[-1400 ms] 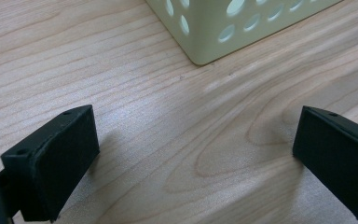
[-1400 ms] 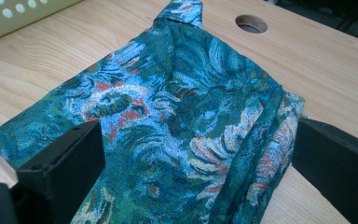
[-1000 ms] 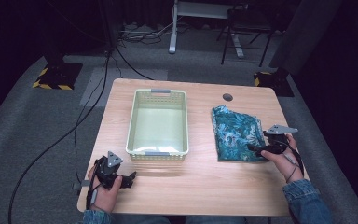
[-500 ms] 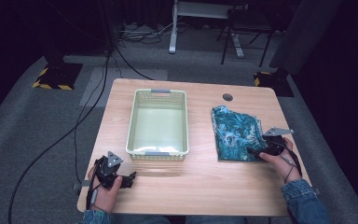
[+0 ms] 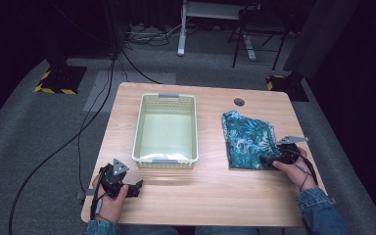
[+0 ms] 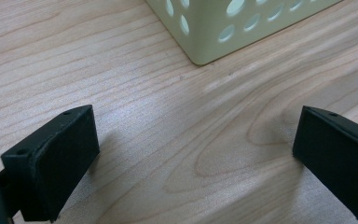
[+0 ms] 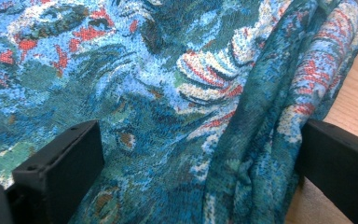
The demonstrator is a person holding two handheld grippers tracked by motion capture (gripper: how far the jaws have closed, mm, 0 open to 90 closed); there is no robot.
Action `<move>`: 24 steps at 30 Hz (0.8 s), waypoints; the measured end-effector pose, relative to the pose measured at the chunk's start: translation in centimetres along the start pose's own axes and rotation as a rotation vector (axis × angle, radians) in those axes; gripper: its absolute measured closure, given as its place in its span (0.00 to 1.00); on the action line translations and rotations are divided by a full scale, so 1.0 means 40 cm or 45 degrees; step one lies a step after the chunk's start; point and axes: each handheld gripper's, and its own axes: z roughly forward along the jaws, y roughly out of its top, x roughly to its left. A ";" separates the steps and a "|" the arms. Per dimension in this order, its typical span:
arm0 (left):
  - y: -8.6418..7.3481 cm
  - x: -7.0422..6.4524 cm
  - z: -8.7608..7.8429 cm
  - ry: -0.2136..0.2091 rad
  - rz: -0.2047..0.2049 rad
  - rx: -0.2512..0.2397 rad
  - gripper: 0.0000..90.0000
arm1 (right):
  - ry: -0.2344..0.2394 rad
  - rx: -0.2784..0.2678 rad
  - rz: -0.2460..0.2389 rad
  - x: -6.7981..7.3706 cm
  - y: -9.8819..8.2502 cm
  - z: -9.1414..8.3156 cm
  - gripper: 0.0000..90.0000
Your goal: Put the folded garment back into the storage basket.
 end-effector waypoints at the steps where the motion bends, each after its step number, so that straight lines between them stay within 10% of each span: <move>1: 0.000 0.000 0.000 0.000 0.000 0.001 0.00 | -0.001 0.000 0.004 0.001 -0.001 0.000 0.02; 14: 0.000 0.000 0.000 0.000 0.000 0.001 0.00 | -0.002 -0.020 0.010 0.004 -0.006 -0.003 0.06; 24: 0.000 0.000 0.000 0.001 0.001 0.001 0.00 | 0.066 -0.018 0.027 0.036 0.002 -0.031 0.86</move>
